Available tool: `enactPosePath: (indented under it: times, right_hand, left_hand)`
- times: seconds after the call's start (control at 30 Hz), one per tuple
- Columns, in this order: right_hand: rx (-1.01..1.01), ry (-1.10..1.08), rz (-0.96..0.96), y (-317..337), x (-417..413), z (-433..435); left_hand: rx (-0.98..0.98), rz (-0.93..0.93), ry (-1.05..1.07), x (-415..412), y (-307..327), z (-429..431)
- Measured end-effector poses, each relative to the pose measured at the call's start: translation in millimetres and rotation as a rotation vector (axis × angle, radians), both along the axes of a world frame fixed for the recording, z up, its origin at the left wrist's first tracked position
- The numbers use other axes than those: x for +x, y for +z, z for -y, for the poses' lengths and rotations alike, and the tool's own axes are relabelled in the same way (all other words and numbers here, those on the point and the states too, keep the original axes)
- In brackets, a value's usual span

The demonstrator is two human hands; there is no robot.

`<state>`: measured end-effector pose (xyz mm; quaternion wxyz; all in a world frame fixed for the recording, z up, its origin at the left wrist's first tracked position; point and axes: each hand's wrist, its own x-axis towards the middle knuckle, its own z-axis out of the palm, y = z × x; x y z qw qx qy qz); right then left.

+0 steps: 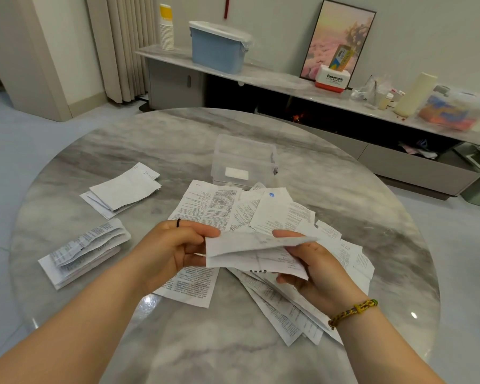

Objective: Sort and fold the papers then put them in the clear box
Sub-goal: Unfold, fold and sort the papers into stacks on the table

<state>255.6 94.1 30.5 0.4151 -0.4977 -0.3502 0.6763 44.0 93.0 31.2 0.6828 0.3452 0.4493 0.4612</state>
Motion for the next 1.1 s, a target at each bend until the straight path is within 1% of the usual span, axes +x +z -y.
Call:
enactPosePath:
  times: [0.07,0.1,0.2,0.3,0.37,0.47,0.53,0.63,0.83,0.9,1.0,1.1]
  right_hand:
    - [0.01,-0.008,0.002,0.3,0.2,-0.7]
    - [0.012,-0.015,0.004,0.0,0.2,-1.4]
    - [-0.005,-0.038,-0.016,-0.9,-0.2,-2.1]
    - [-0.029,0.021,-0.057,-3.3,1.0,-3.0]
    - [0.0,0.067,0.012,-4.5,0.9,-2.1]
    - [0.056,0.118,0.184,-5.8,-1.8,0.8]
    - [0.074,0.106,0.236,-8.1,-3.0,1.0]
    - [0.103,0.05,0.246,-8.2,-4.8,-0.2]
    - [0.12,0.03,0.255,-8.9,-5.5,0.2]
    - [0.128,0.017,0.286,-8.8,-4.6,0.4]
    - [0.139,-0.005,0.316,-8.4,-2.1,0.4]
    - [0.143,-0.005,0.35,-10.1,-2.5,0.1]
  left_hand:
    - [0.03,-0.018,-0.015,-0.2,2.7,1.1]
    - [0.05,-0.061,-0.023,0.2,2.5,1.1]
    - [0.13,-0.294,0.04,4.0,-3.5,-1.0]
    - [0.178,-0.448,0.094,7.8,-8.5,-2.5]
    - [0.215,-0.514,0.103,7.9,-11.7,-3.6]
    - [0.249,-0.543,0.124,8.3,-12.6,-4.5]
    - [0.238,-0.548,0.12,9.0,-12.3,-4.5]
    - [0.211,-0.517,0.115,8.9,-11.9,-4.3]
    - [0.193,-0.474,0.059,7.9,-12.3,-4.7]
    - [0.229,-0.524,0.008,6.7,-13.1,-3.7]
    - [0.331,-0.709,-0.057,2.9,-12.9,-0.5]
    - [0.412,-0.864,-0.008,-8.8,-11.7,1.0]
